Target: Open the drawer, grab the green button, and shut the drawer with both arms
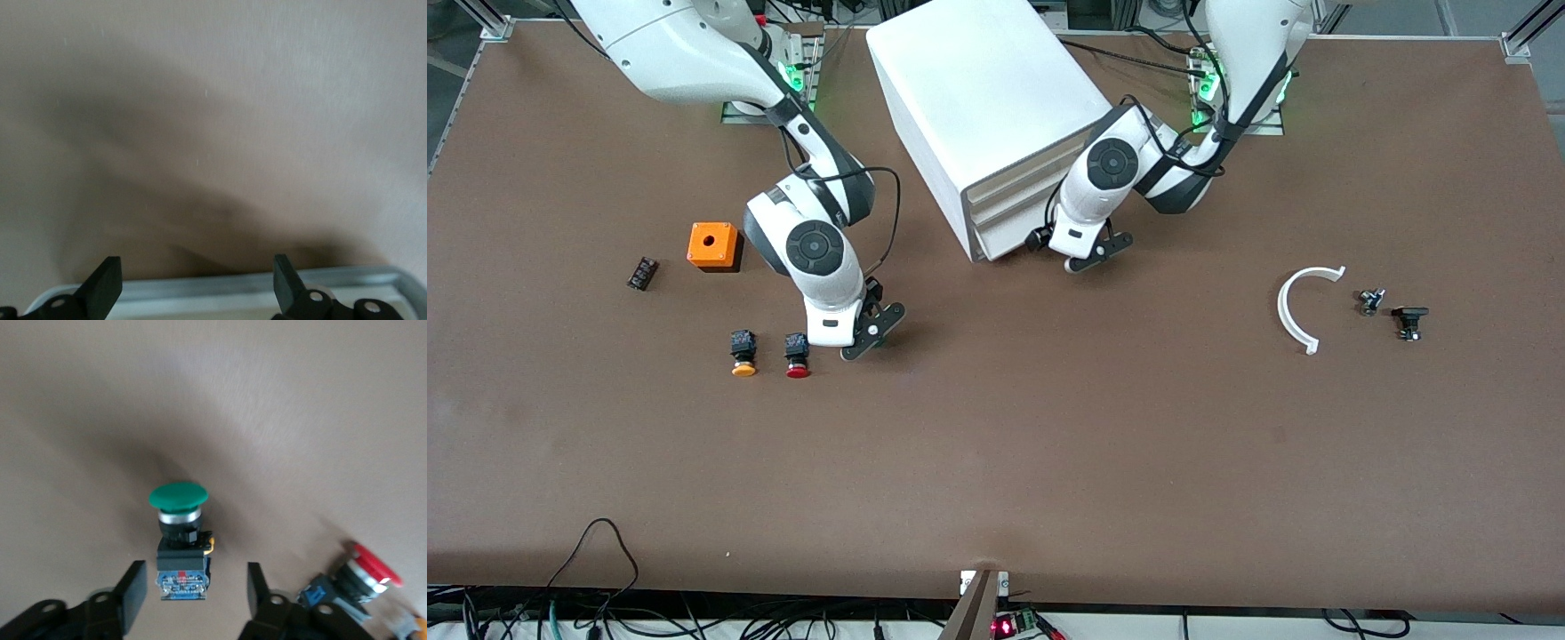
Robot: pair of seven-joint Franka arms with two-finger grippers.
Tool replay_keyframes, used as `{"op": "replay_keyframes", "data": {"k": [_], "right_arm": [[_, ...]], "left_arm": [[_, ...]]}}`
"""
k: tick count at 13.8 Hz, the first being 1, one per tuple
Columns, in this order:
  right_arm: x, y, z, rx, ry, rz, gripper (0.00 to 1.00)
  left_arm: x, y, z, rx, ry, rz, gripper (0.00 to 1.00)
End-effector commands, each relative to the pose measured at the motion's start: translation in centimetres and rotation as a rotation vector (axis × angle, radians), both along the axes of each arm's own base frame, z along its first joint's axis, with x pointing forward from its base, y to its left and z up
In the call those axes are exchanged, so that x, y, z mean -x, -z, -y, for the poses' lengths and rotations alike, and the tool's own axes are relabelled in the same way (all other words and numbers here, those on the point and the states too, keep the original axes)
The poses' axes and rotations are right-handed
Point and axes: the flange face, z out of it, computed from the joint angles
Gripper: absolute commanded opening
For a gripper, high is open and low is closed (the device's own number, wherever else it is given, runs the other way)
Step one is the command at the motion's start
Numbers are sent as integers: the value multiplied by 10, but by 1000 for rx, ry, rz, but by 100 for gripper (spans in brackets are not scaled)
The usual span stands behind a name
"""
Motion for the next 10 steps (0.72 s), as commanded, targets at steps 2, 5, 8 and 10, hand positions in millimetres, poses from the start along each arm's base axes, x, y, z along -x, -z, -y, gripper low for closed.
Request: {"op": "replay_keyframes", "data": {"k": [2,5,8,10], "right_arm": [[-9,-75,-12,-31,13,104,100],[-28,-150,-22,-73,98,64,100],[-36,-215,-18,-104,179,33,100],[-48,-244,8,-92,274,50,100]], "left_arm": [[30,-18,17,5,52,-13,100],[29,-21,16,2,60,-14,100],[-42,-66,-28,31,-8,108,100],[-104,-105,-93,45,19,204,100]]}}
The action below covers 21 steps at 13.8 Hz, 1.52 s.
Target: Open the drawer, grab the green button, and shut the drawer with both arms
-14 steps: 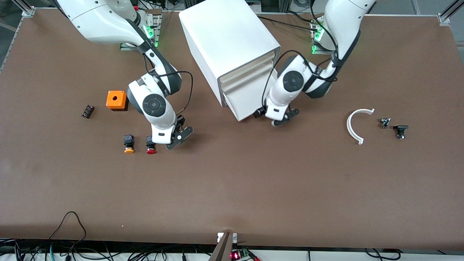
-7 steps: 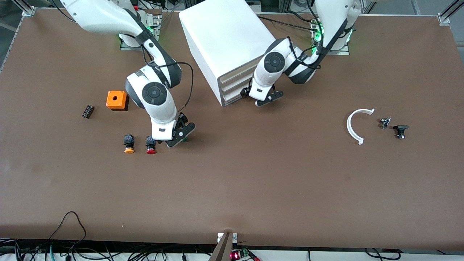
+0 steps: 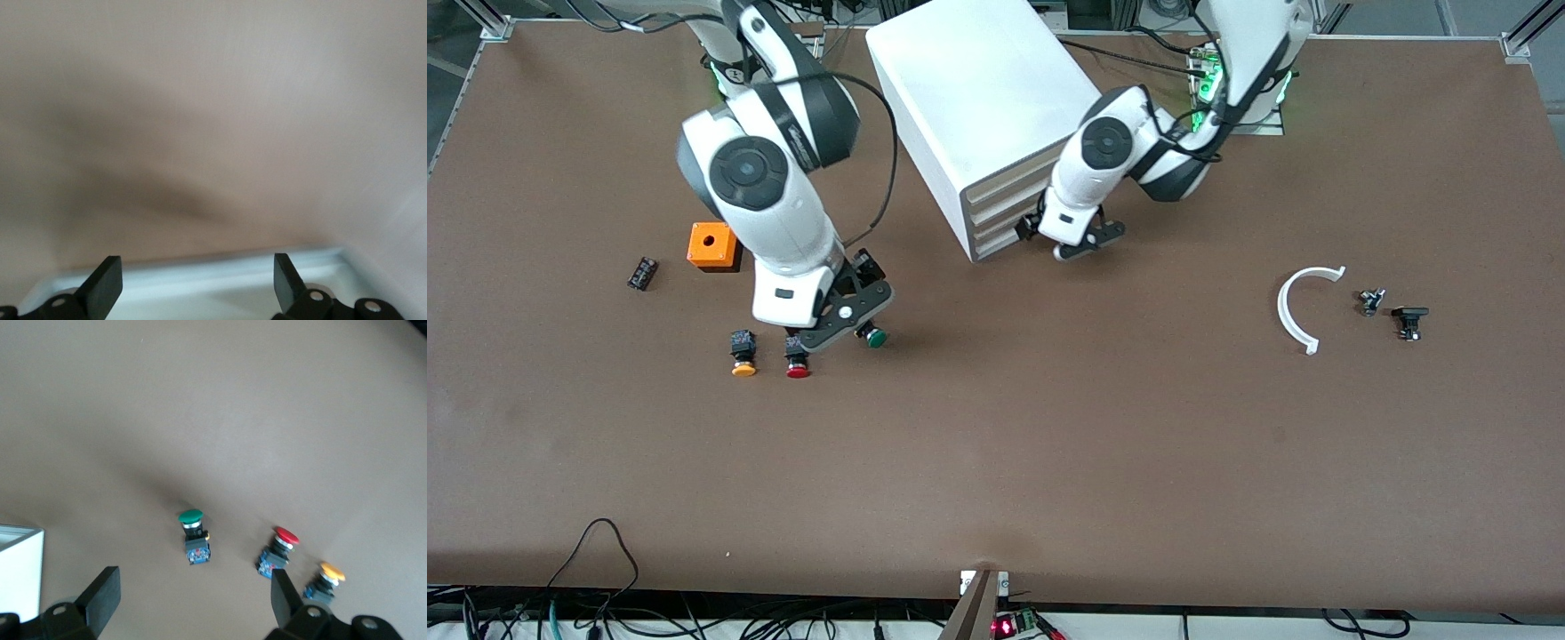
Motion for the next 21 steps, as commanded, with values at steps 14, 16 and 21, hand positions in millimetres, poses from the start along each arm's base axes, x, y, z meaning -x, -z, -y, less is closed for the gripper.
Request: {"op": "replay_keyframes", "data": {"k": [14,16,21], "right_arm": [[-9,-118,290,41,812,-72,100],[3,-126,306,67,773,-89,100],[30,-124,340,75,670,-159,100]], "left_arm": [[-120,-344,-333,-113,313,-7,100],[-120,-371,-341,-106,486,57,100],[-121,-372,-345,-105,513,67,100]]}}
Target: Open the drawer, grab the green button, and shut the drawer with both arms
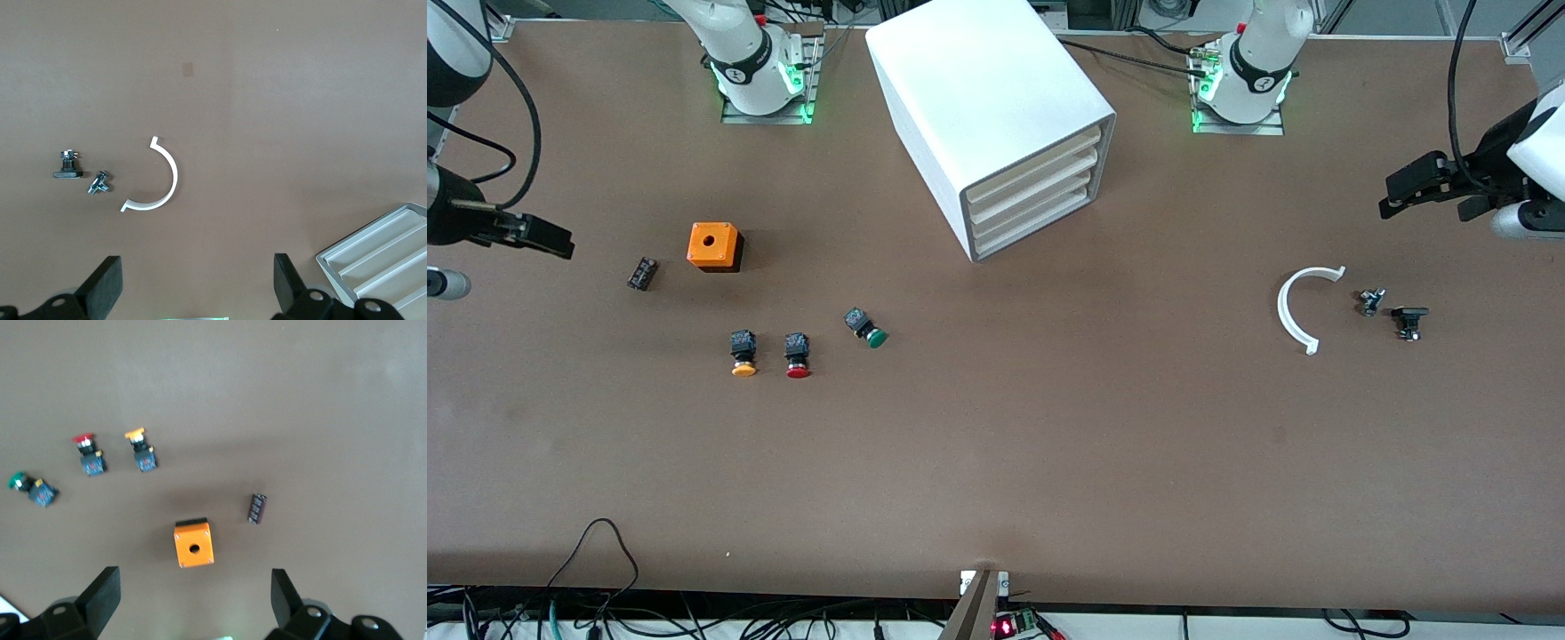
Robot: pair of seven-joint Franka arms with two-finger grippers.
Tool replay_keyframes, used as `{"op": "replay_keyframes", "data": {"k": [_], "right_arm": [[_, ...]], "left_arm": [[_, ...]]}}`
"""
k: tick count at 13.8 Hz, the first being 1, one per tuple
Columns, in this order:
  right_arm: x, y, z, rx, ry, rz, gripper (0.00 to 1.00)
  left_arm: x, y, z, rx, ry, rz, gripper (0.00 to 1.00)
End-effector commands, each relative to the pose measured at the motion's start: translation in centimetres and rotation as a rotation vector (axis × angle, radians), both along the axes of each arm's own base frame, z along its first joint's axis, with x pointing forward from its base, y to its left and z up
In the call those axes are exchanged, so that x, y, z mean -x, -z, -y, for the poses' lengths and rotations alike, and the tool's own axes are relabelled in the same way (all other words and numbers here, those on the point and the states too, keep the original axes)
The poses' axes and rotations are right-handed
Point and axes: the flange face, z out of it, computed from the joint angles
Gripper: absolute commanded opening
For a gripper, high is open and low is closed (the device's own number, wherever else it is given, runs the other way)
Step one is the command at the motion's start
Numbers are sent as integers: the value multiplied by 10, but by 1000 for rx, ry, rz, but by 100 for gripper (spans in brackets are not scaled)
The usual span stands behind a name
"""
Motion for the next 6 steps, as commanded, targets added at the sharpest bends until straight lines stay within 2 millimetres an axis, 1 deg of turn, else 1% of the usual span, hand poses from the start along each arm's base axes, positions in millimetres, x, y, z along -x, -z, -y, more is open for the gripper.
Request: {"op": "replay_keyframes", "data": {"k": [1,2,4,6], "right_arm": [[25,-2,7,-30,-41,4,100],[37,-3,3,-27,-51,34,100],[64,5,1,-22,-65,88,100],[67,6,1,-22,-65,82,100]], "left_arm": [[-5,-2,-2,-19,10,-7,100],[-5,-1,-2,-17,11,-8,100],[-6,-1,-2,-16,9,-7,100],[-6,0,-2,-14,11,-7,100]]}}
